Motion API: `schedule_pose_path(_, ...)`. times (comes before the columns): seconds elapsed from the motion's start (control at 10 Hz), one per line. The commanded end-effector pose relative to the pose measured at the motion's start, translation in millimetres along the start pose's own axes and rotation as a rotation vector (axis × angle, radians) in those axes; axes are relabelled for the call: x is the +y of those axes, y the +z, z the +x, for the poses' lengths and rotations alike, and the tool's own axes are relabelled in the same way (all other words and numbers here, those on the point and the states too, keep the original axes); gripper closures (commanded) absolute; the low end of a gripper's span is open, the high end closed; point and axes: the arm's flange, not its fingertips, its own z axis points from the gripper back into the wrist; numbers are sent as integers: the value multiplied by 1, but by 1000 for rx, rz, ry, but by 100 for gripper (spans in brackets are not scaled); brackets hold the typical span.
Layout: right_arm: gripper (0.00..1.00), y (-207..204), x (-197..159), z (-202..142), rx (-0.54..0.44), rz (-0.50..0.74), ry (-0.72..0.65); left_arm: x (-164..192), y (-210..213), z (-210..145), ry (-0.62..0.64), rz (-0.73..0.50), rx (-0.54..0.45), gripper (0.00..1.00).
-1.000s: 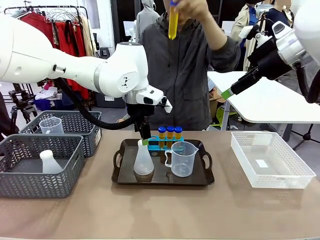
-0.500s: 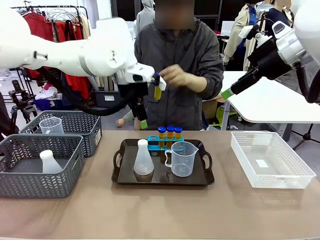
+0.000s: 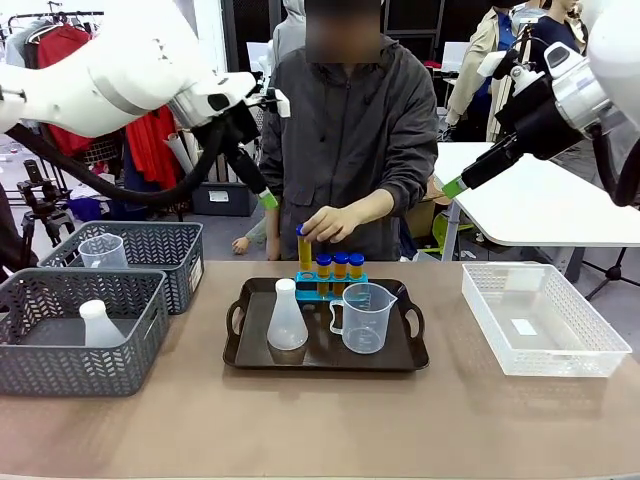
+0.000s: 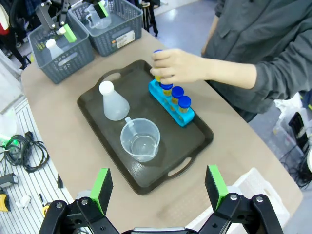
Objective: Prepare the laboratory tools.
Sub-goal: Pick up one Small flask and place it on the Handle tray.
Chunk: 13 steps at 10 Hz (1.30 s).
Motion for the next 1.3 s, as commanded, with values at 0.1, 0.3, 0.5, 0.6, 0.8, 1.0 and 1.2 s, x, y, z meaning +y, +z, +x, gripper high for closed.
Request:
schedule_pose_path(0.1,0,0,-1,0,-23,20,-8,-4,18,-23,-40,0,-64,0)
schedule_pose_path(0.3,0,0,-1,0,-23,20,-8,-2,30,-32,-54,19,-94,0)
schedule_pose_path(0.5,0,0,-1,0,-23,20,-8,1,36,-36,-62,38,-125,0)
schedule_pose_path(0.6,0,0,-1,0,-23,20,-8,2,39,-37,-67,50,-133,0)
schedule_pose_path(0.8,0,0,-1,0,-23,20,-8,1,46,-37,-69,75,-145,0)
schedule_pose_path(1.0,0,0,-1,0,-23,20,-8,-1,49,-37,-75,90,-144,0)
schedule_pose_path(1.2,0,0,-1,0,-23,20,-8,1,52,-37,-63,125,-126,0)
